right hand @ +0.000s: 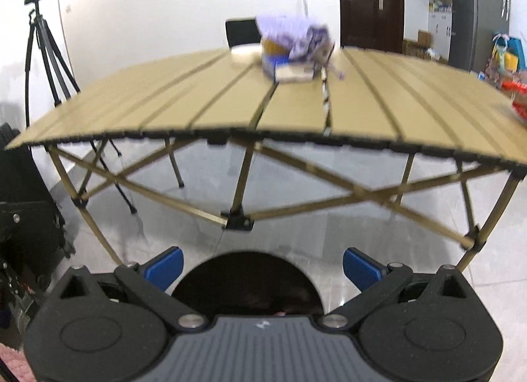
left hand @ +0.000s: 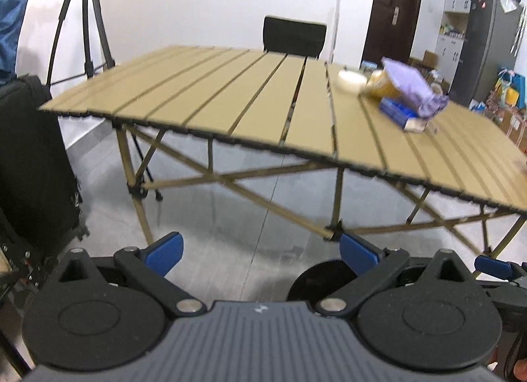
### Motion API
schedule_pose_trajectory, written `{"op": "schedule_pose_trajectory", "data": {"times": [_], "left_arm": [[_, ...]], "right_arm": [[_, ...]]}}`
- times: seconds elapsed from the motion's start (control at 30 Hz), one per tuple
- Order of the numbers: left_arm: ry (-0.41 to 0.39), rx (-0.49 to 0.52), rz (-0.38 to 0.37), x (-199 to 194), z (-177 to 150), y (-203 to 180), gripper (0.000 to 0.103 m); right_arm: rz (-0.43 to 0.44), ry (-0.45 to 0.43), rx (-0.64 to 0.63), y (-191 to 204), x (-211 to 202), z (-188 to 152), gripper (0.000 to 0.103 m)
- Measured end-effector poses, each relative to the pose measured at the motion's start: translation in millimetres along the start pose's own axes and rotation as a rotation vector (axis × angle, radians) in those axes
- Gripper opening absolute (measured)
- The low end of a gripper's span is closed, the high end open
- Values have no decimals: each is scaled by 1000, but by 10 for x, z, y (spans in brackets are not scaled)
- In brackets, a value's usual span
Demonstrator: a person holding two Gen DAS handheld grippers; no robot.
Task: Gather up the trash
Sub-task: 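Bring both tools back up to the remaining items on the table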
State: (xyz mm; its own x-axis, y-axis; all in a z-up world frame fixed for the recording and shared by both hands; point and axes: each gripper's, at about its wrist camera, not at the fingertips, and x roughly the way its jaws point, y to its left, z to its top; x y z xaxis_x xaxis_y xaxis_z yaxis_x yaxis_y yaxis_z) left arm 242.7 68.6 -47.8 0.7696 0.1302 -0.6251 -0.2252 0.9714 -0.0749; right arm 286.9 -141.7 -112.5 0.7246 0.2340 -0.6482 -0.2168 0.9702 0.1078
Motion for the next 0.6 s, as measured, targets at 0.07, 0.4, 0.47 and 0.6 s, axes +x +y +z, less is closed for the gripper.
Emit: {"op": "schedule_pose_trajectory", "data": {"times": [0.07,0.4,0.47,0.6], "left_arm": [[-26,1,-10,-57,76,-48,103],[-126,-12,-31,-159,464,-309,103],[-137,-18,-35,-130,525,-339,103],[-159,-27,-42,-41,657,-449,103]], "right_arm": [[-2,-36,-2,-42,-102,85,103],[4,-194,43,-306,-401,506,103],[4,-215,55,-383,-410,585,103],[11,-275,82,-537,-402,721,103]]}}
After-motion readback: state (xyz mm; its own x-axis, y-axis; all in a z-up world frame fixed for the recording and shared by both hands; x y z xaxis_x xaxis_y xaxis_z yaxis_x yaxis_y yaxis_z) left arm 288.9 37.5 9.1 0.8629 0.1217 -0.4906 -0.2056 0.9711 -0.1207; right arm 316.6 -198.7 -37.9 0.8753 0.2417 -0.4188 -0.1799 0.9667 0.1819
